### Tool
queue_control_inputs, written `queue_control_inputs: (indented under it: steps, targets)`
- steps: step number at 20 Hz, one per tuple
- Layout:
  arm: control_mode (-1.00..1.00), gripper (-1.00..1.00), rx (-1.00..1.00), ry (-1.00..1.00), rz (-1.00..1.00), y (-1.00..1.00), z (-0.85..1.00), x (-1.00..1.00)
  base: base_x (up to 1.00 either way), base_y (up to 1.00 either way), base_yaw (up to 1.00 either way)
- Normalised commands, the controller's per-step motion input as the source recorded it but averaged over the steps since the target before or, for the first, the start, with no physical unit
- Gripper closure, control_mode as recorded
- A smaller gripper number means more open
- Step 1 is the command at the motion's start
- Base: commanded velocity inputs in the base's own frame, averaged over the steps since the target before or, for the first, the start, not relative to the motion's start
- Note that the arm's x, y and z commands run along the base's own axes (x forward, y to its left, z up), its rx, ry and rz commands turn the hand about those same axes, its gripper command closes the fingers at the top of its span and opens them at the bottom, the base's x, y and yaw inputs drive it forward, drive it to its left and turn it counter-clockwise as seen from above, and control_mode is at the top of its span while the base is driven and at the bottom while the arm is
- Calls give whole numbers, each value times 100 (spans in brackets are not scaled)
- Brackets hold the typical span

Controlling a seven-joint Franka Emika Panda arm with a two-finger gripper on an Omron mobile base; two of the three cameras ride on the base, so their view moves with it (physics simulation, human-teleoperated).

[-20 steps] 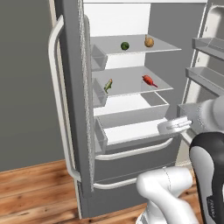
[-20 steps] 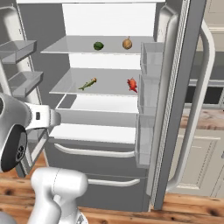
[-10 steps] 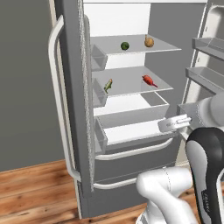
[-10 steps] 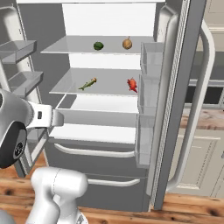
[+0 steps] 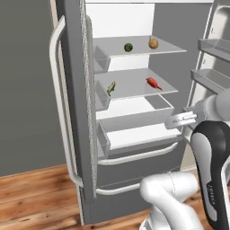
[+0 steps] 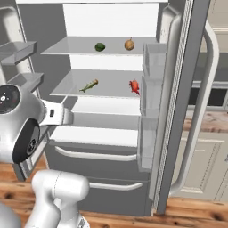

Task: Gather the onion and avocado from the fridge and place them on a tray on the dining counter. Then gather the fishs from the fridge and place them on the other tray.

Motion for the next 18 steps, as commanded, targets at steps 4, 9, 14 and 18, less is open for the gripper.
queue_control_inputs:
  steps: [4,9,14,18]
  targets:
    - [100,-100,0,0,0,0,0,0,48,-16,0]
    - [100,-100,0,0,0,0,0,0,44,-22,0]
    - [100,-100,0,0,0,0,0,0,41,-40,0]
    - [100,-100,0,0,0,0,0,0,46,-36,0]
